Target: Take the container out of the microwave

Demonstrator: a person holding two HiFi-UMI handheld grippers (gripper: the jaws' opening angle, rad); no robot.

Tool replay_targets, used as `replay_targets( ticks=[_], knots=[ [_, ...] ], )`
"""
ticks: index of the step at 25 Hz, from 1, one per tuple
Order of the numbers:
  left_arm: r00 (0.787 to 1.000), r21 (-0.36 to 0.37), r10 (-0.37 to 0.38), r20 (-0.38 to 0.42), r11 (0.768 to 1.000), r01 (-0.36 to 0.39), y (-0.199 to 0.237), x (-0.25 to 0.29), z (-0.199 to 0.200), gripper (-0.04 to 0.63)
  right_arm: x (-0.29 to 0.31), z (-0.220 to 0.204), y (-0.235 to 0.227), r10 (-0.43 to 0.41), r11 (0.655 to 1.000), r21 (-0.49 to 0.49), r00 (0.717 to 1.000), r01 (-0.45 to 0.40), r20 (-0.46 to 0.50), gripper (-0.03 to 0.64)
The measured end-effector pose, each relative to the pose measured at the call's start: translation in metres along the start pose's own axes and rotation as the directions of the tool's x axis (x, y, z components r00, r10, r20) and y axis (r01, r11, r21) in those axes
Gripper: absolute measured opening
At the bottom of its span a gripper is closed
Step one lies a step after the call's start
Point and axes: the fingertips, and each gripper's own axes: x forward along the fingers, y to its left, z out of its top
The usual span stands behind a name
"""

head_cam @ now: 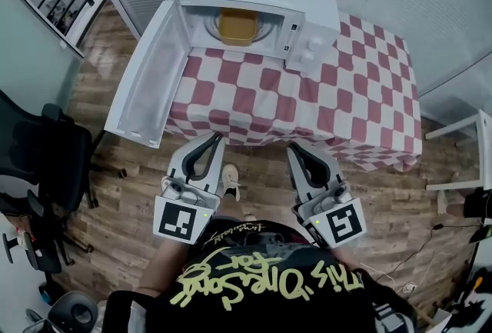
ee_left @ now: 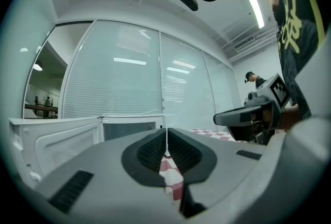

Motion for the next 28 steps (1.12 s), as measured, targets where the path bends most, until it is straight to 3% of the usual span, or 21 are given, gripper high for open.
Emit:
replay_targets(
  ticks=[28],
  knots=[
    [0.996,0.002,-0.084,-0.011,0.996,0.084,0.09,0.097,-0.004,0.012,0.125,0.001,-0.048,-0.047,0.999,-0.008,0.999,0.047,-0.014,0.011]
  ],
)
